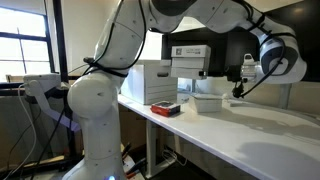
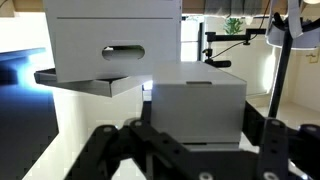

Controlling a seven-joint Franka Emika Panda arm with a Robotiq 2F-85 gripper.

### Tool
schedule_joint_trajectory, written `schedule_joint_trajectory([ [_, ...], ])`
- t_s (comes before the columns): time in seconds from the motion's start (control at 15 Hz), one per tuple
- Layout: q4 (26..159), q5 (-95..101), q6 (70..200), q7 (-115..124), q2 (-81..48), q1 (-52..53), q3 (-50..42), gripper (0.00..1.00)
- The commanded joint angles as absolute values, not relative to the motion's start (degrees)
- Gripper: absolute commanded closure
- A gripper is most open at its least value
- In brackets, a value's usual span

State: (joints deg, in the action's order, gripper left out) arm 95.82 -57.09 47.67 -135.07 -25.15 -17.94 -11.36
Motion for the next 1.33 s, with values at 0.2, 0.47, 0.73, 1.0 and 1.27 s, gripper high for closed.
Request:
schedule_joint_trajectory([
  [0.2,102.4,-57.2,48.6,-134.7,-17.9,-15.8,-10.9,0.42],
  [0.47,105.5,-57.4,49.3,-134.6,-15.1,-14.0,-10.7,0.42],
  [0.73,108.5,-57.6,50.5,-134.5,-12.6,-12.3,-10.4,0.42],
  [1.0,111.0,-58.0,52.3,-134.3,-10.2,-10.8,-9.8,0.42],
  [1.27,112.1,-58.8,53.5,-133.4,-8.4,-9.8,-9.2,0.42],
])
